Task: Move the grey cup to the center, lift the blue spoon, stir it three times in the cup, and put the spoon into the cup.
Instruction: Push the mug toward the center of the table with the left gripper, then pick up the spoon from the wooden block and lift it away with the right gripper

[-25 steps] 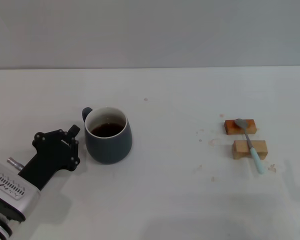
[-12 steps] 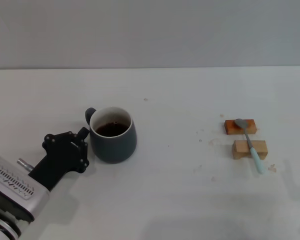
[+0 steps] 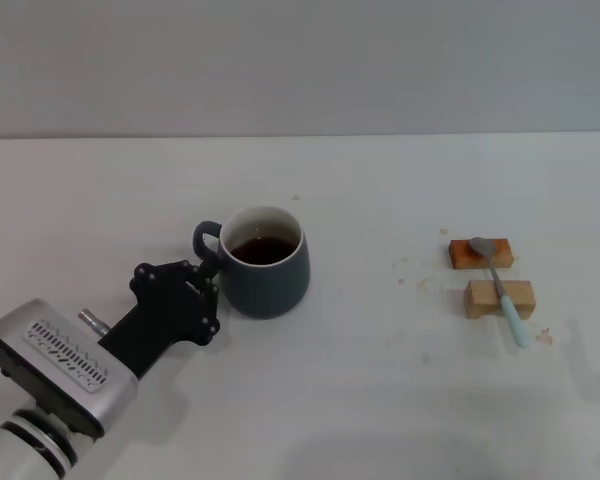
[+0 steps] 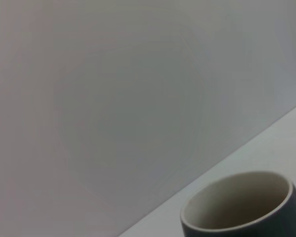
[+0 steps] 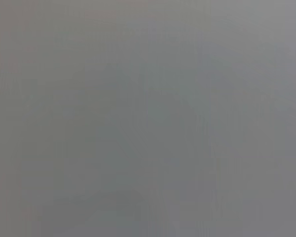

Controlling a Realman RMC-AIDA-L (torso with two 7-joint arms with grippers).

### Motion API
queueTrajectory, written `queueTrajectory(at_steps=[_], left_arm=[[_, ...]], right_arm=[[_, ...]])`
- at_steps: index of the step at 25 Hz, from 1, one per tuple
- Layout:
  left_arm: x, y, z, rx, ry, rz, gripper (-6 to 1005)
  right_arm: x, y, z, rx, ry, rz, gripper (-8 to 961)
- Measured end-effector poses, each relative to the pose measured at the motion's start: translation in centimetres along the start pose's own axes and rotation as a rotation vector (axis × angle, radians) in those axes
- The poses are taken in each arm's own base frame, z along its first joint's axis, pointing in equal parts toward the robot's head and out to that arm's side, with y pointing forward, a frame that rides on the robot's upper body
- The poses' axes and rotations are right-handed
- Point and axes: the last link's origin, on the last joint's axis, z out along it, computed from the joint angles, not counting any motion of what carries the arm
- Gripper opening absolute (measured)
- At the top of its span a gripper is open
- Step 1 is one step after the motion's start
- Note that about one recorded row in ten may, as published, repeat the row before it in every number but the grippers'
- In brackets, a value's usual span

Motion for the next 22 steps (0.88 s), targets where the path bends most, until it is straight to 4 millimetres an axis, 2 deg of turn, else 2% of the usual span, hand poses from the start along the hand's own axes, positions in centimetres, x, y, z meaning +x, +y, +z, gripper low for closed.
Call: queueTrajectory(at_steps=[5,11,16,19,22], left_arm=[[-0.3,-0.1,-0.4,0.008,-0.006,-0.002,-2],[-1.0,-1.0,-2.7,0.107,-0.001,-0.049,-2],[-2.0,-3.1,-5.8,0.285,0.008,-0.187,-2],[-2.5,-4.0,-7.6,0.342,0.027,-0.281,-2],[-3.0,-4.5,-9.1,0.365,0.029,-0.290,-2]], right_arm=[[0.0,0.1,0.0,-0.001,0.002,0.001,703],[0.1,0.3,0.0,-0.012,0.005,0.006,701],[0.1,1.1,0.0,-0.035,0.012,0.038,700],[0.4,1.5,-0.1,-0.029,0.037,0.061,699],[1.2,1.8,-0.2,-0.037,0.098,0.065,699]])
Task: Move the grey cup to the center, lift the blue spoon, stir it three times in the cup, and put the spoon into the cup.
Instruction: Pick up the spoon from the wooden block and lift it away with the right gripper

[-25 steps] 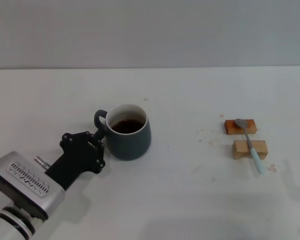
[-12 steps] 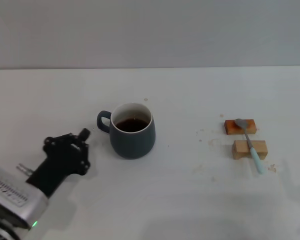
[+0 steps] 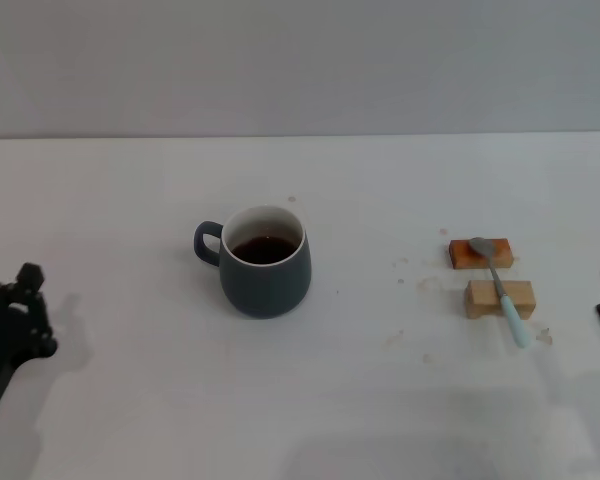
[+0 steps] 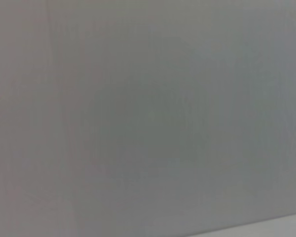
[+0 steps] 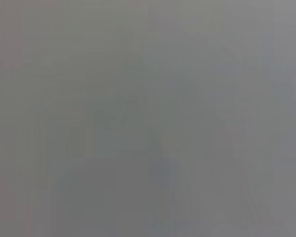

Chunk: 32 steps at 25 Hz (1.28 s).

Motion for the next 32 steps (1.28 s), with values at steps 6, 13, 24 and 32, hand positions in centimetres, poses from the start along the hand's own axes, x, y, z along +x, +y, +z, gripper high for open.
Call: queueTrajectory(at_steps=[6,13,24,32], left_arm=[[-0.9,-0.6,-1.2,0.021,-0.046,0.036,-2],[-0.8,-0.7,-1.6,0.028,-0.039,0.025,-2],[-0.8,-0.9,-1.5,0.028,-0.040,-0.036,-2],[-0.9,-0.8,-1.4,0.025,-0.047,-0.032,-2]], right_arm=[[1.7,0.0,-0.2,-0.009,0.121,-0.006,697],[3.0,-0.3,-1.0,0.008,0.217,-0.013,696],[4.9,-0.5,-0.2,0.014,0.335,-0.013,693],[5.6,0.0,0.7,-0.019,0.375,-0.010,691]])
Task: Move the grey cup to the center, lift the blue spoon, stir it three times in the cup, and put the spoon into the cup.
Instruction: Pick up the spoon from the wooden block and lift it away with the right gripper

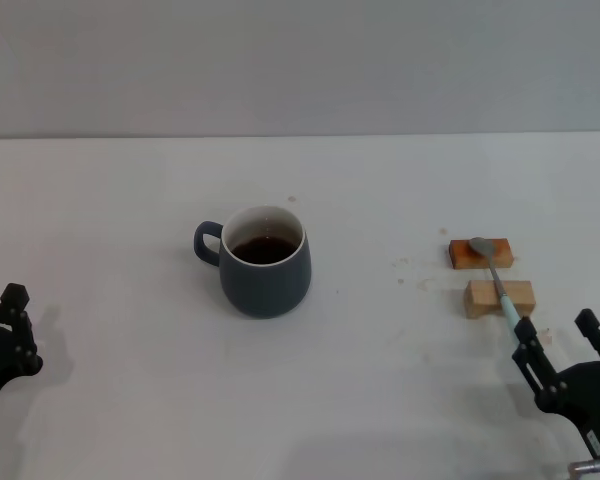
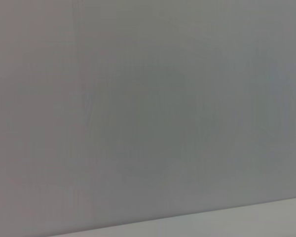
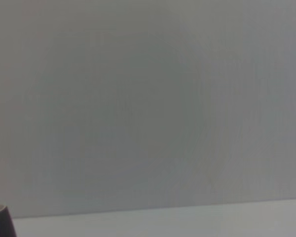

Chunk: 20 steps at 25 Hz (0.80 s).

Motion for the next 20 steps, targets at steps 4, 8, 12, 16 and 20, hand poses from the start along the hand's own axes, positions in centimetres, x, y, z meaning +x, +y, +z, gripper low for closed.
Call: queueTrajectory(at_steps=[4,8,12,16,20], left_arm=[[0.0,0.1,0.1,-0.004,0.001,0.001,-2],[0.1,0.2,0.3,-0.014,0.004,0.004,-2],[0.2,0.3,0.6,-0.023,0.008,0.006,-2],[0.2,0.4,0.6,-0.025,0.008,0.006,-2],[0.2,0.4,0.6,-0.025,0.008,0.006,-2]], right_arm=[[0.3,0.2,0.4,-0.011,0.025,-0.001,690],[0.6,0.2,0.7,-0.022,0.052,0.005,689],[0.7,0.0,0.8,-0.021,0.058,0.026,688],[0.6,-0.1,0.9,-0.022,0.057,0.024,687],[0.6,-0.1,1.1,-0.027,0.055,0.021,686]])
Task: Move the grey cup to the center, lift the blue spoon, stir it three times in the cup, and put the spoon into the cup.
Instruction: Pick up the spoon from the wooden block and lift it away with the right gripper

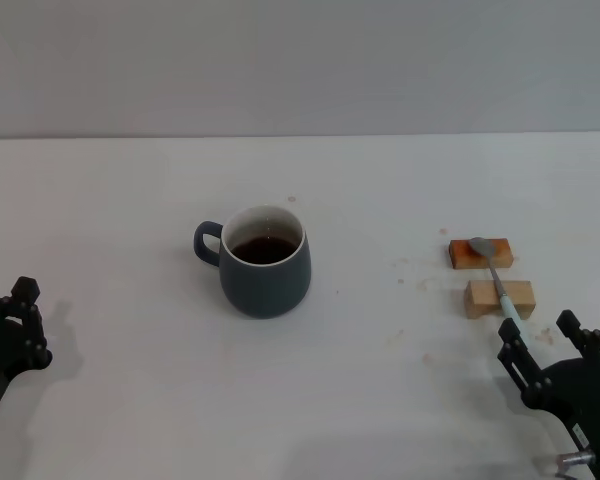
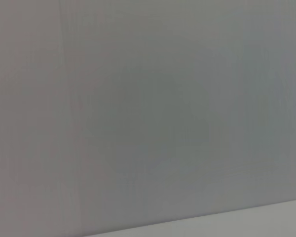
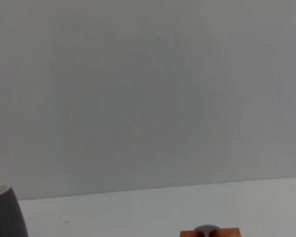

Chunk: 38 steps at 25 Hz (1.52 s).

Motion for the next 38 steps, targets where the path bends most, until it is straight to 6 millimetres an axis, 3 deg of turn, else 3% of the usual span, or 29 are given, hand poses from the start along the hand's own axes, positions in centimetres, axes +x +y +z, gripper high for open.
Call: queueTrajectory(at_steps=[12,38], left_arm=[[0.04,-0.09,0.09,0.000,0.001,0.002,-2],[0.15,-0.02,0.38,-0.005,0.004,0.003,-2]], right_arm=[[0.13,0.35,0.96,-0.025,0.028,0.000,683],[0.25,0.15,0.77,-0.007,0.032,0.008,676]])
